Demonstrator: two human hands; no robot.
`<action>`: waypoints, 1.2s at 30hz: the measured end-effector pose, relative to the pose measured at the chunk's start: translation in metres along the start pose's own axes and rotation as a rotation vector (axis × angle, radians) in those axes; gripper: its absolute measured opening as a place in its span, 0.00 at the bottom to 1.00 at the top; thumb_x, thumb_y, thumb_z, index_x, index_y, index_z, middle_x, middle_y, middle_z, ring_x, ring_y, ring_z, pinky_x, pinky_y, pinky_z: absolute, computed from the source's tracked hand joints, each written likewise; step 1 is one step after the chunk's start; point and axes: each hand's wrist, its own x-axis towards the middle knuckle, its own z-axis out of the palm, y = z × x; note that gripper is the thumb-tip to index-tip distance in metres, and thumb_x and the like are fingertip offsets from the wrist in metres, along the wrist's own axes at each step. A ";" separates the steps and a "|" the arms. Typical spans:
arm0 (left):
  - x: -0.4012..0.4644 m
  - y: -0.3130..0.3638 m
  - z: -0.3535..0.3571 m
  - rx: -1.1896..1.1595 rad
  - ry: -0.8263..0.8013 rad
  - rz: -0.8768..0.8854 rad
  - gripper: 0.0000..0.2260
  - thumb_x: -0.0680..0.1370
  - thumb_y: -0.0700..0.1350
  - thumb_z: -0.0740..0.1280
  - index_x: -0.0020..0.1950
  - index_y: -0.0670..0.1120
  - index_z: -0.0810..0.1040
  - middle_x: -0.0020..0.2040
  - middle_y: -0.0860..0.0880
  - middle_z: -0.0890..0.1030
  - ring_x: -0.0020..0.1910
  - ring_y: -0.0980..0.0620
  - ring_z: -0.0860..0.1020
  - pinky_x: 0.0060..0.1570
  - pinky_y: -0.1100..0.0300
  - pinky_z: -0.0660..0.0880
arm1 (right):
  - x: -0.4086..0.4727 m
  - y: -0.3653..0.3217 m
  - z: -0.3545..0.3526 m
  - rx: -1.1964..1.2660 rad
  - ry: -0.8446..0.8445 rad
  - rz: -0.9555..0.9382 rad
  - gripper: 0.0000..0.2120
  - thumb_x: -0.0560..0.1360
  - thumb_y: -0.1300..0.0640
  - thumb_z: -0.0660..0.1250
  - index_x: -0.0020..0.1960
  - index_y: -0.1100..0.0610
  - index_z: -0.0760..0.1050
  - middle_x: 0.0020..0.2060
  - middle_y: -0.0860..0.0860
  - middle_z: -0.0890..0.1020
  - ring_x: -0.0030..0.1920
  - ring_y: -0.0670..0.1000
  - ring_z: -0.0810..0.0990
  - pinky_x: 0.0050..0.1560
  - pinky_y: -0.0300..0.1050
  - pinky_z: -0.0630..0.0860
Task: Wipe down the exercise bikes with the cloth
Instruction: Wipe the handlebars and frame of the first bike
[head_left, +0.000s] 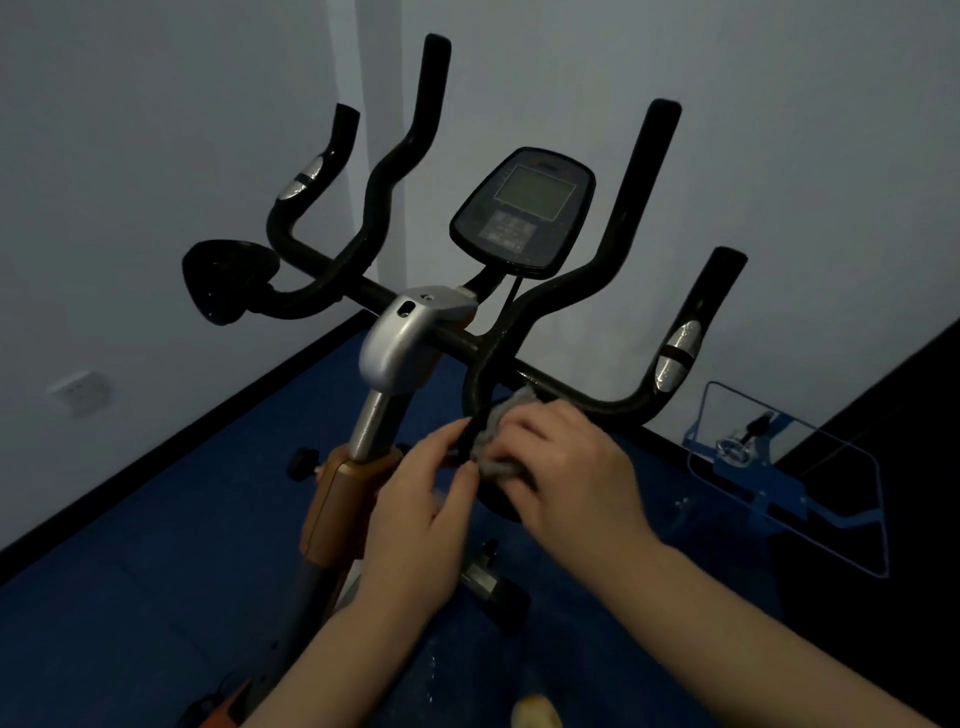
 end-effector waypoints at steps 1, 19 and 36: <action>-0.001 0.001 0.001 -0.006 -0.009 0.003 0.15 0.77 0.48 0.61 0.63 0.62 0.72 0.54 0.60 0.80 0.46 0.55 0.80 0.50 0.55 0.78 | -0.006 0.003 -0.002 -0.045 -0.081 -0.063 0.08 0.65 0.58 0.75 0.43 0.52 0.79 0.43 0.47 0.81 0.44 0.50 0.77 0.39 0.44 0.76; 0.001 0.010 0.005 0.010 0.034 0.045 0.18 0.78 0.44 0.63 0.66 0.58 0.71 0.55 0.61 0.78 0.44 0.45 0.78 0.44 0.59 0.77 | 0.017 0.021 -0.026 0.008 -0.214 -0.086 0.07 0.73 0.53 0.68 0.51 0.50 0.79 0.51 0.46 0.76 0.54 0.47 0.69 0.55 0.47 0.69; 0.019 0.021 0.022 0.185 0.111 0.176 0.17 0.77 0.48 0.60 0.65 0.56 0.71 0.58 0.62 0.75 0.60 0.64 0.72 0.55 0.71 0.69 | -0.014 0.054 -0.015 0.549 0.142 0.300 0.05 0.68 0.56 0.74 0.42 0.48 0.81 0.41 0.41 0.76 0.46 0.40 0.78 0.45 0.27 0.72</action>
